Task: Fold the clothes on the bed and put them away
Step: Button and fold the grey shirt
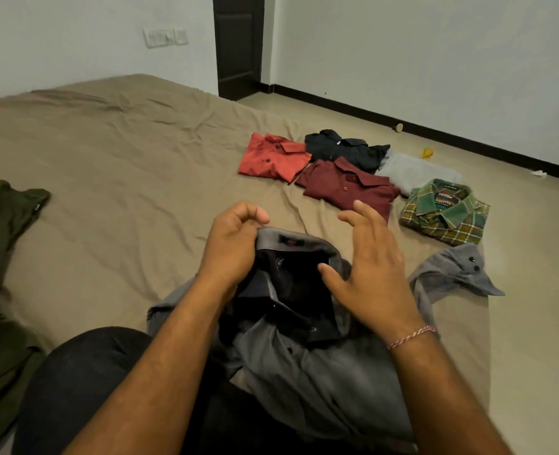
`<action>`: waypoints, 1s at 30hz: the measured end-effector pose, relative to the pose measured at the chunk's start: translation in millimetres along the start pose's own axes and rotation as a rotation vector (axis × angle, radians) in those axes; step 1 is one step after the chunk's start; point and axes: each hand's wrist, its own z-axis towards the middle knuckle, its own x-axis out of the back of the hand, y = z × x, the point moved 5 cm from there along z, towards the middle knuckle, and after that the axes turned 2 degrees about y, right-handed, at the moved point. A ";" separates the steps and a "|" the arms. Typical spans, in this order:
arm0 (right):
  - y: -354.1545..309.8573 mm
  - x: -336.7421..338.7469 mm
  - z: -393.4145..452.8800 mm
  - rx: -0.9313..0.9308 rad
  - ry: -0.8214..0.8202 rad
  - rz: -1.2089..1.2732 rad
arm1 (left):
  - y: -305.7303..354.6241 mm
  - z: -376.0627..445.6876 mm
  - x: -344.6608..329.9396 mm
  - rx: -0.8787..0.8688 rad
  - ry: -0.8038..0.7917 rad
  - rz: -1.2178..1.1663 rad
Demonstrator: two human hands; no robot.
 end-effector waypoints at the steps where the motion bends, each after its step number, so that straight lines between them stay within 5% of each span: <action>1: -10.0 -0.9 2.5 0.069 -0.017 0.038 | 4.2 -4.7 -4.5 -0.048 -0.076 0.023; 5: -24.5 -16.7 16.5 0.194 -0.173 0.192 | 14.7 -17.6 -20.3 -0.106 -0.304 -0.018; 10: -11.9 -5.8 22.4 0.056 -0.008 0.319 | -13.7 -11.5 3.0 -0.105 -0.181 0.447; 12: -7.2 -0.8 22.7 0.037 -0.020 0.364 | -20.4 -16.9 2.1 0.042 -0.223 0.226; 16: 0.3 1.9 19.4 0.021 -0.159 0.624 | -19.5 -28.8 -9.2 0.526 -0.328 -0.577; 19: 7.3 2.3 16.2 -0.084 -0.138 0.903 | -18.5 -35.1 -11.4 0.691 -0.487 -0.746; 21: 11.4 -1.6 16.5 -0.138 -0.082 0.904 | -31.9 -22.4 -5.7 0.575 -0.306 -0.494; 24: 15.5 -10.0 18.8 -0.125 -0.050 0.658 | -14.0 -8.1 11.9 0.026 -0.005 0.090; 27: 10.9 -10.7 20.2 -0.077 -0.060 0.617 | 6.1 -12.5 2.6 -0.399 -0.236 0.454; 30: 3.1 -10.1 21.6 0.014 -0.049 0.506 | -4.7 -13.6 -5.7 -0.505 -0.276 0.719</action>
